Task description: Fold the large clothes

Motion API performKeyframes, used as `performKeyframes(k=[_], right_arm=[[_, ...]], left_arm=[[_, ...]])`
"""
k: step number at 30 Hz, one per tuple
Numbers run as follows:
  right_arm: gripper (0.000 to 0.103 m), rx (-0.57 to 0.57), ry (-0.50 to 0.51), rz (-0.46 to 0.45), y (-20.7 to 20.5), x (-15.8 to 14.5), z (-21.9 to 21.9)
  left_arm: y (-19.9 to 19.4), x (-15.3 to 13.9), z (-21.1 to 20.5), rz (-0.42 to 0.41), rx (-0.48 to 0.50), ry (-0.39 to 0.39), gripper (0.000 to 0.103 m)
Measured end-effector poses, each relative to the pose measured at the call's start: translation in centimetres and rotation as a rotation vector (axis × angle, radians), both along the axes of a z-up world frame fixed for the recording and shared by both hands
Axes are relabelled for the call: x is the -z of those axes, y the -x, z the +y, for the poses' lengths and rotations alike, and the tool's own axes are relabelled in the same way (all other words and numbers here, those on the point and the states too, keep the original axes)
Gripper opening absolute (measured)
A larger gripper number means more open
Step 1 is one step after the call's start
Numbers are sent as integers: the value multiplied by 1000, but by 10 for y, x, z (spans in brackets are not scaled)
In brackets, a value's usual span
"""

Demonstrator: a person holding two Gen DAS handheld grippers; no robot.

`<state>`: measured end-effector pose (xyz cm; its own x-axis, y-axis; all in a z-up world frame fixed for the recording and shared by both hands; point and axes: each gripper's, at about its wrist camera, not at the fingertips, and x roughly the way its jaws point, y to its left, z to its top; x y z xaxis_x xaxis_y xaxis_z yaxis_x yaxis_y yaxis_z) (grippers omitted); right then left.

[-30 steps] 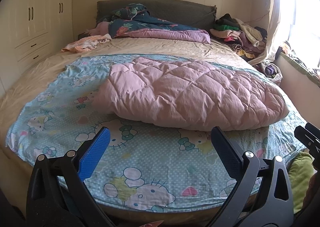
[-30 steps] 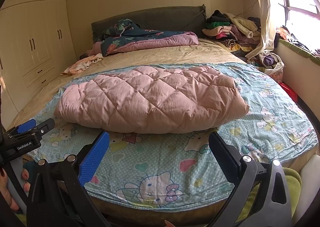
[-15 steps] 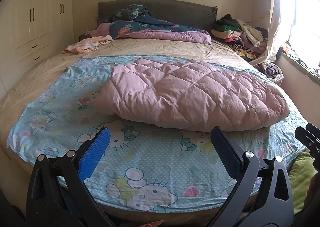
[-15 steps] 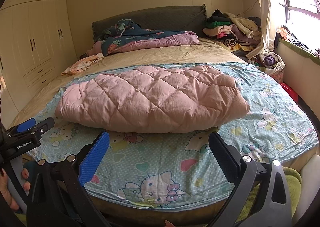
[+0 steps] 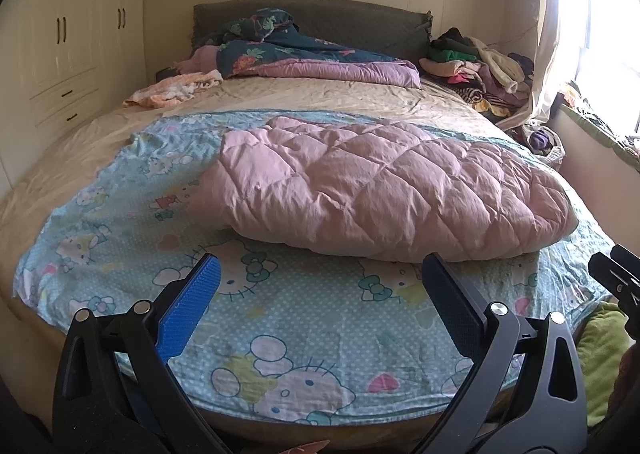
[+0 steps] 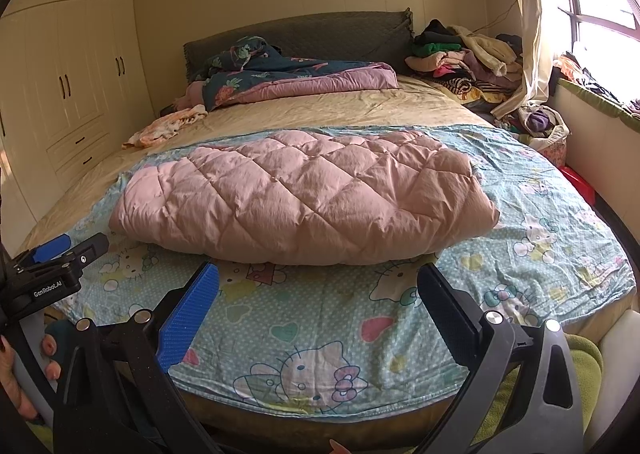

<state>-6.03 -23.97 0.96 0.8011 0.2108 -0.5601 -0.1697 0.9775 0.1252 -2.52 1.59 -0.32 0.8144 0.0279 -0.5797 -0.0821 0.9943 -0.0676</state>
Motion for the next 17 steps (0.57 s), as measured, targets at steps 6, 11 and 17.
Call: performKeyframes(k=[6, 11, 17], right_arm=[[99, 29, -15, -10, 3, -2, -10], [99, 102, -39, -43, 6, -13, -44], [99, 465, -79, -115, 21, -35, -202]], left_arm=[[-9, 7, 5, 64, -51, -1, 94], [-22, 10, 24, 77, -93, 11, 94], [-68, 19, 139, 143, -346, 55, 94]])
